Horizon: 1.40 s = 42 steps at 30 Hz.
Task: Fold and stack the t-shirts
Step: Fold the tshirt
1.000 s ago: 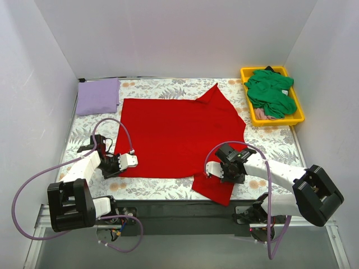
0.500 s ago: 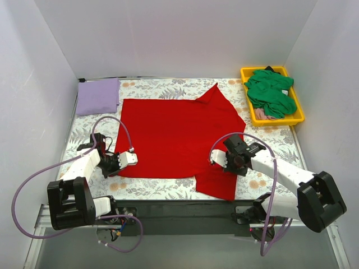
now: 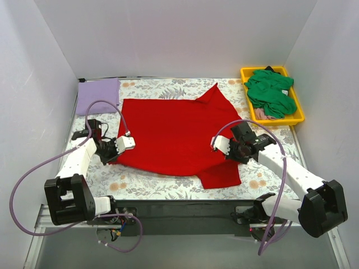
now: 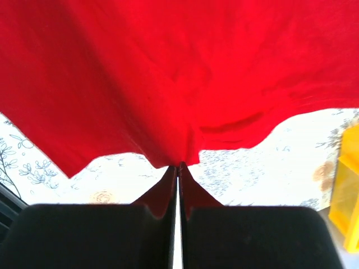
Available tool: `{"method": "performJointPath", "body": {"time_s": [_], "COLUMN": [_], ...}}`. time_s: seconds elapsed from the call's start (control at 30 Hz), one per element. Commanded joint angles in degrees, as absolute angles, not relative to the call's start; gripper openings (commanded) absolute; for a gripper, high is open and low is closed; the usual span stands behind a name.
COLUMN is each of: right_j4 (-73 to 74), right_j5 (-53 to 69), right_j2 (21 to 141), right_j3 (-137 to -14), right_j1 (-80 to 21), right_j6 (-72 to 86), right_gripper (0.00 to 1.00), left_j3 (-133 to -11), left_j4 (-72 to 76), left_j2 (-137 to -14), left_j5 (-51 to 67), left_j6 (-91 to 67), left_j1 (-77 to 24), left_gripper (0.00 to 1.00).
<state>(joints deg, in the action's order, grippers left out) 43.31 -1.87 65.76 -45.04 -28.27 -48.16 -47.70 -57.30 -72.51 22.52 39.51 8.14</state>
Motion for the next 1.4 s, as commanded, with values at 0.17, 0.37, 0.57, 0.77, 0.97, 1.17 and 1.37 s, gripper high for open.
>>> {"method": "performJointPath", "body": {"time_s": [0.17, 0.37, 0.57, 0.77, 0.97, 1.17, 1.37], "right_j4": [43.42, 43.33, 42.98, 42.98, 42.01, 41.57, 41.22], "right_j5": [-0.44, 1.21, 2.02, 2.20, 1.58, 1.49, 1.41], "right_j2": [71.53, 76.90, 84.01, 89.64, 93.95, 96.41, 97.91], "right_j3": [-55.28, -61.77, -66.35, -69.78, -71.45, -73.03, -73.65], "right_j1": [-23.56, -20.66, -18.99, -18.55, -16.97, -16.44, -16.44], "right_j6": [-55.28, -58.70, -60.99, -62.67, -63.98, -64.69, -64.69], "right_gripper": [0.01, 0.01, 0.01, 0.01, 0.01, 0.01, 0.01], "left_j3": [-54.40, -58.09, -60.90, -63.72, -66.53, -66.97, -68.29], "left_j4": [-55.38, -53.18, -50.89, -48.52, -47.91, -46.06, -45.88], "left_j2": [-77.77, -81.82, -86.83, -91.23, -95.62, -97.82, -99.57], "left_j5": [25.75, 26.28, 25.84, 25.58, 25.14, 24.78, 25.14], "left_j6": [35.51, 33.05, 30.94, 29.19, 28.04, 26.98, 25.93], "left_j1": [8.35, 8.35, 8.44, 8.44, 8.44, 8.44, 8.44], "left_gripper": [0.00, 0.00, 0.00, 0.00, 0.00, 0.00, 0.00]}}
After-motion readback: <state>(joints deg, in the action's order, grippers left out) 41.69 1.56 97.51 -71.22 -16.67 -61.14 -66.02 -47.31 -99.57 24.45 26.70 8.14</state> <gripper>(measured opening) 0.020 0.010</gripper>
